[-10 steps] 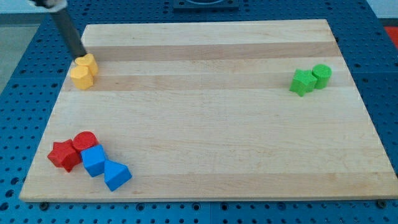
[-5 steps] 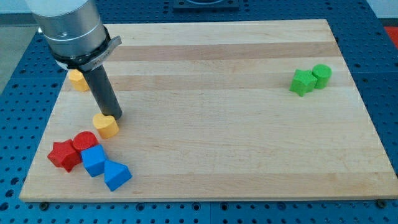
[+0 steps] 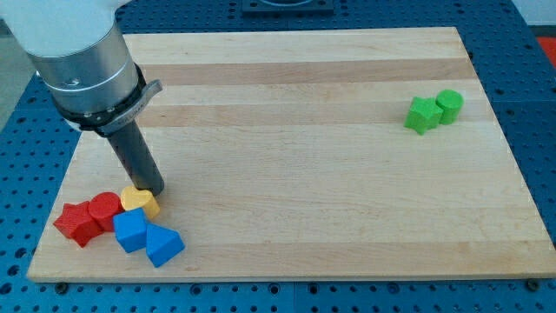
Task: Push the yellow blocks toward the red circle
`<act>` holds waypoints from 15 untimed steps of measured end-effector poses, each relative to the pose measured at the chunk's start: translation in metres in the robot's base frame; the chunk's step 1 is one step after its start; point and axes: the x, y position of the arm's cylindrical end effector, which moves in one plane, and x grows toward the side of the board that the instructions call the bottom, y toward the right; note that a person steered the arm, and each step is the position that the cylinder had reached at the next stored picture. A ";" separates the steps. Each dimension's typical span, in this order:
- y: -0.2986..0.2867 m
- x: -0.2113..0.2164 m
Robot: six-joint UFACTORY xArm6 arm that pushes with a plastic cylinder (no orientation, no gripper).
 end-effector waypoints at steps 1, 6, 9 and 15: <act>-0.001 -0.008; -0.126 -0.181; -0.092 -0.115; -0.051 -0.114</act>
